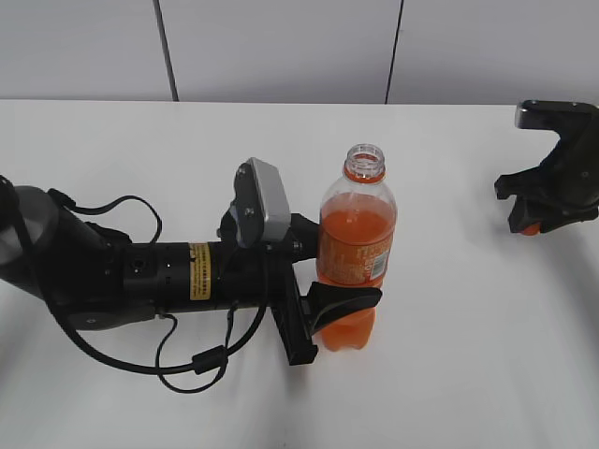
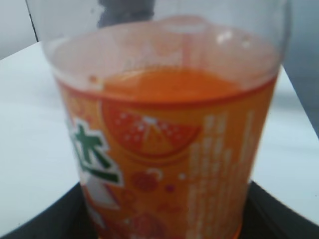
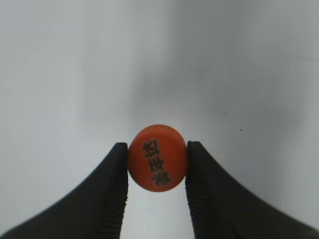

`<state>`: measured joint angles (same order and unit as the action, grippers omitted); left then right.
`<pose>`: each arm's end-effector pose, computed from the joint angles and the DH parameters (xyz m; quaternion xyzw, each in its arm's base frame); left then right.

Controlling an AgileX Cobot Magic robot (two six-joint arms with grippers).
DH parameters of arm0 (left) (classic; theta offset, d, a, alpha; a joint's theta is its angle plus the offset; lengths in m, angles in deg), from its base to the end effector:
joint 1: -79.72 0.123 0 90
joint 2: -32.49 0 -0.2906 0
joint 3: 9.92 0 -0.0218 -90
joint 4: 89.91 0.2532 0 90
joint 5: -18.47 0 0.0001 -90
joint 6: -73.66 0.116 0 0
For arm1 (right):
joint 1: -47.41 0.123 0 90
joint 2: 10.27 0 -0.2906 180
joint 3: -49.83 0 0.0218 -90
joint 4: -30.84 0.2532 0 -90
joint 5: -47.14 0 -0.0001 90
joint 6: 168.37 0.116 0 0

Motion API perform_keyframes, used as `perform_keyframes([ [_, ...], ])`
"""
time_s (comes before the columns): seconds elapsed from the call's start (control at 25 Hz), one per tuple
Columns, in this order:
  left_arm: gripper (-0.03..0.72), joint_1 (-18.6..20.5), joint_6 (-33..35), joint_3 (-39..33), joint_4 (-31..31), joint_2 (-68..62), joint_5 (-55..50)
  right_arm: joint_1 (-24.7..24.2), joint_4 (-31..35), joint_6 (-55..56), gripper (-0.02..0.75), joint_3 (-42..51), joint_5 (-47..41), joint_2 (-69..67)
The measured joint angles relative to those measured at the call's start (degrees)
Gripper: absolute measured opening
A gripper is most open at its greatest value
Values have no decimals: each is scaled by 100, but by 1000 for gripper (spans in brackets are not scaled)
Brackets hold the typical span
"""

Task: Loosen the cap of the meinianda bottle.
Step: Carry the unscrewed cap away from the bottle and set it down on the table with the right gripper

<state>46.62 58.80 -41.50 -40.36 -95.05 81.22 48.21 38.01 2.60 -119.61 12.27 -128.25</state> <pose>0.2664 -0.2673 0.0987 0.4937 0.6061 -0.3828 0.4923 0.3812 0.0136 0.1281 -0.0392 0.9879 0.0323 0.1467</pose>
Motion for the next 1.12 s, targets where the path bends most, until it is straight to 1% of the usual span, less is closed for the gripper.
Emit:
perform_keyframes([
  [0.24, 426, 0, 0, 0, 0, 0, 0, 0, 108, -15, 272, 5, 216, -425],
  [0.56, 426, 0, 0, 0, 0, 0, 0, 0, 126, -19, 281, 10, 372, -466],
  [0.6, 426, 0, 0, 0, 0, 0, 0, 0, 139, -19, 302, 10, 372, -466],
  [0.64, 426, 0, 0, 0, 0, 0, 0, 0, 144, -19, 342, 10, 372, -466],
  [0.76, 426, 0, 0, 0, 0, 0, 0, 0, 167, -19, 497, 10, 372, -466],
  [0.8, 426, 0, 0, 0, 0, 0, 0, 0, 187, -19, 536, 10, 372, -466],
  [0.88, 426, 0, 0, 0, 0, 0, 0, 0, 211, -19, 560, 10, 372, -466],
  [1.12, 428, 0, 0, 0, 0, 0, 0, 0, 285, -25, 565, 10, 372, -451],
])
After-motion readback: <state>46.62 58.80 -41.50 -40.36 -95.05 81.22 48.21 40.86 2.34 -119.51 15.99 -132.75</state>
